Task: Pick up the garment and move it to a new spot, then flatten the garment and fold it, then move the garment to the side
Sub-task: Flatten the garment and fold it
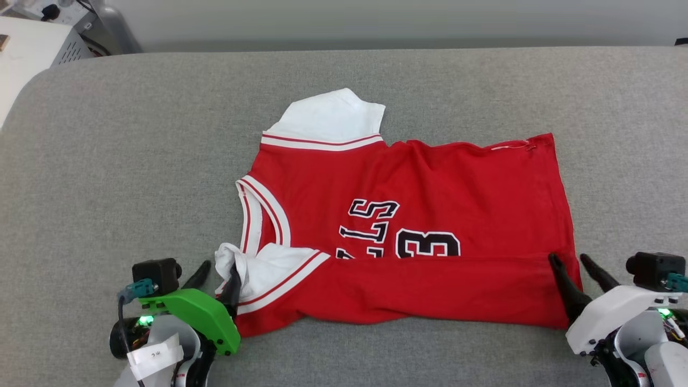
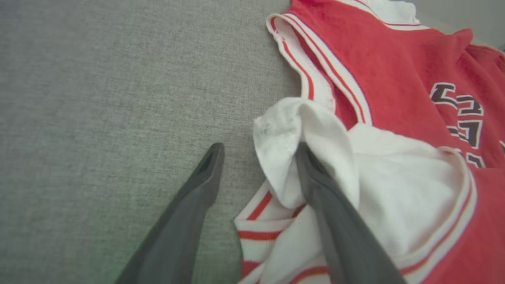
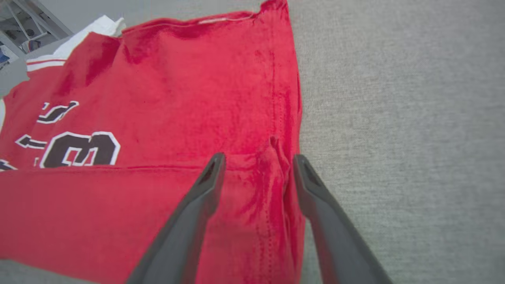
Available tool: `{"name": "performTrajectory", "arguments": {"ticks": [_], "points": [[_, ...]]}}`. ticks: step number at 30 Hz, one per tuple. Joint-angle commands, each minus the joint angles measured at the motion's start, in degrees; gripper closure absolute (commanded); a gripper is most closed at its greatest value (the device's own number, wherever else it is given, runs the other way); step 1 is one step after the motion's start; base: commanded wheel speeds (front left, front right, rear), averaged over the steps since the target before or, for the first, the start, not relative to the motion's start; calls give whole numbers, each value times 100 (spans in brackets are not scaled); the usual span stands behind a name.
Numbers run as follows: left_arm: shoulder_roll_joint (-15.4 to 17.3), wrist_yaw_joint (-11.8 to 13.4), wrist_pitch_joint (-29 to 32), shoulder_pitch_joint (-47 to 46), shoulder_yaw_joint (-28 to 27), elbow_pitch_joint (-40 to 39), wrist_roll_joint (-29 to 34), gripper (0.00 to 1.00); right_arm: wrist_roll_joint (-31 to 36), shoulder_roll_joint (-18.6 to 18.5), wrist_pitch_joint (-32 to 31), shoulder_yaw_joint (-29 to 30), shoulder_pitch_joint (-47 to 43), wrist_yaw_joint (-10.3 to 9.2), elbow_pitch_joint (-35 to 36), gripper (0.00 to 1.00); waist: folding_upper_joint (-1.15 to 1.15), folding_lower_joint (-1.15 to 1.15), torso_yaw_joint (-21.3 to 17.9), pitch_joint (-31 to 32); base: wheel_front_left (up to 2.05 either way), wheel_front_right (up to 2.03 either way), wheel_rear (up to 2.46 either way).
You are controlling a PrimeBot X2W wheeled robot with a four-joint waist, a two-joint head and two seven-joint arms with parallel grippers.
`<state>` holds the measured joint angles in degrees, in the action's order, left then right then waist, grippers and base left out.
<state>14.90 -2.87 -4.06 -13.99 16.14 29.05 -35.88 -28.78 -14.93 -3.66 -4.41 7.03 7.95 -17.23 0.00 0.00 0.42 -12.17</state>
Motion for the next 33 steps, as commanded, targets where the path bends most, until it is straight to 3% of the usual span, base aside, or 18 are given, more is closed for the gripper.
{"name": "performTrajectory", "arguments": {"ticks": [1, 6, 10, 18, 25, 33], "points": [[91, 70, -31, -37, -44, 58, -13, 0, 39, -4, 181, 44, 50, -46, 51, 0, 0, 0, -1, 171, 0, 0, 0], [349, 291, -51, 56, -156, -70, 72, 0, 291, 96, 769, 220, -105, -46, 367, 0, 0, 0, -28, 481, 0, 0, 0], [689, 384, 231, 127, -214, -321, 109, 0, 519, 225, 859, 427, -308, -46, 608, 0, 0, 0, -31, 668, 0, 0, 0], [1281, 9, 1917, 266, -124, -1205, -462, 0, 797, 501, 573, 626, -675, -46, 1128, 0, 0, 0, -92, 827, 0, 0, 0], [1369, 139, 3500, 462, 136, -1924, -1046, 0, 884, 692, 323, 676, -822, -46, 1505, 0, 0, 0, -190, 792, 0, 0, 0], [1227, 215, 3989, 411, 593, -1646, -926, 0, 723, 739, 185, 639, -812, -46, 1647, 0, 0, 0, -319, 576, 0, 0, 0]]}}
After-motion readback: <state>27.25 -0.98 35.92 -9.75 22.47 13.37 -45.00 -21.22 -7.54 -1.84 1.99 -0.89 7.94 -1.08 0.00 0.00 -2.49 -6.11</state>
